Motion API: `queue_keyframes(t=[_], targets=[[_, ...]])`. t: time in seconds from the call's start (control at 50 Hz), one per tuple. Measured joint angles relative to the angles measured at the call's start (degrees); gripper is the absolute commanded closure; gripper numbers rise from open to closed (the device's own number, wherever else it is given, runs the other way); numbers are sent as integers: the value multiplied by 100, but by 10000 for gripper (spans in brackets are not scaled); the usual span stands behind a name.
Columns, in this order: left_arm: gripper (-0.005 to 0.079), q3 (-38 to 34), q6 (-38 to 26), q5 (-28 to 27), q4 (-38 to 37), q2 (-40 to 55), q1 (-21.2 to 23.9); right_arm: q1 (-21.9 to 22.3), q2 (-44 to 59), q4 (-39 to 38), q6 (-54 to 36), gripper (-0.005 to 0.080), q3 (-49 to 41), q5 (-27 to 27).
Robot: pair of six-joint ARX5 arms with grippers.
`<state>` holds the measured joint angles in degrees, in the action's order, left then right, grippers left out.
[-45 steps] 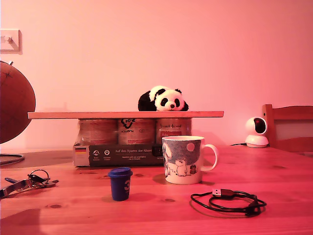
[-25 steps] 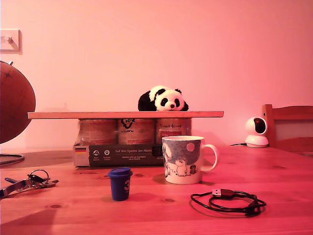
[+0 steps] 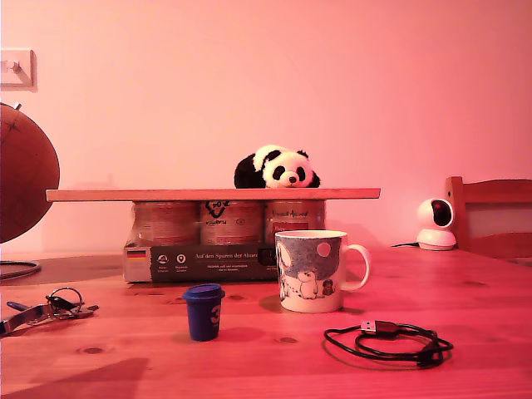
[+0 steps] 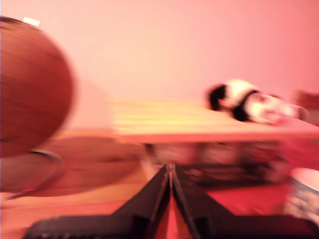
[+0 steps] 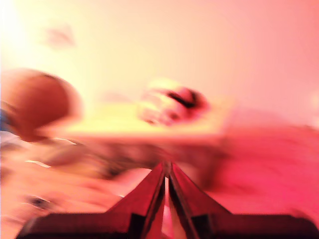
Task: Pick up the keys and place them on the shelf behind you
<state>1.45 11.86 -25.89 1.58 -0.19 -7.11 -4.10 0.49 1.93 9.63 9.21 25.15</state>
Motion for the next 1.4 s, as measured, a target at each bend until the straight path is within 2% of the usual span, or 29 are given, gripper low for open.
queue_keyframes(t=[0.22,0.4,0.48,0.54,0.56,0.62,0.64,0.68,0.7,0.8,0.82,0.84,0.88,0.9,0.98,1.04,1.1,1.24,1.4], targets=[[766,295,-2,-63,-516,2,212,-573,444,1217,540,764,1200,22],[766,732,-142,-107,-1300,236,374,-1272,1327,1624,544,764,1394,24],[766,1040,-649,-129,-1657,590,446,-1620,1657,1600,540,764,1394,20],[766,1270,-706,-149,-1917,887,496,-1875,1869,1563,535,764,1394,11],[766,1349,-1021,-155,-2011,997,514,-1954,1926,1556,511,764,1394,-9],[766,1569,-1062,-188,-2256,1377,575,-2205,2127,1530,461,764,1394,-20],[766,1644,-1397,-199,-2319,1495,595,-2284,2177,1521,323,764,1394,-22],[766,1818,-1419,-208,-2474,1810,654,-2452,2306,1491,293,764,1394,-20],[766,1888,-1757,-212,-2524,1941,680,-2514,2363,1467,212,764,1394,-24],[761,2332,-2308,-199,-2780,2728,835,-2850,2632,1342,79,764,1394,-212],[751,2420,-2308,-179,-2811,2881,861,-2898,2677,1316,79,764,1394,-219],[739,2487,-2686,-153,-2848,3001,883,-2948,2710,1294,79,764,1394,-323],[697,2662,-2798,-92,-2911,3355,940,-3025,2771,1248,76,764,1394,-378],[678,2734,-3071,-13,-2933,3473,960,-3060,2800,1200,76,764,1394,-487],[546,3005,-3595,170,-3032,4166,1038,-3150,2887,1078,76,764,1394,-623],[423,3134,-3746,249,-3036,4686,1106,-3185,2944,1012,76,764,1394,-627],[351,3224,-3770,387,-3042,5226,1187,-3206,2997,973,76,764,1394,-629],[326,3508,-3969,774,-3071,6225,1386,-3206,3110,922,76,764,1394,-643],[292,3978,-4524,1093,-2653,6948,1602,-3204,3250,922,76,764,1394,-649]])
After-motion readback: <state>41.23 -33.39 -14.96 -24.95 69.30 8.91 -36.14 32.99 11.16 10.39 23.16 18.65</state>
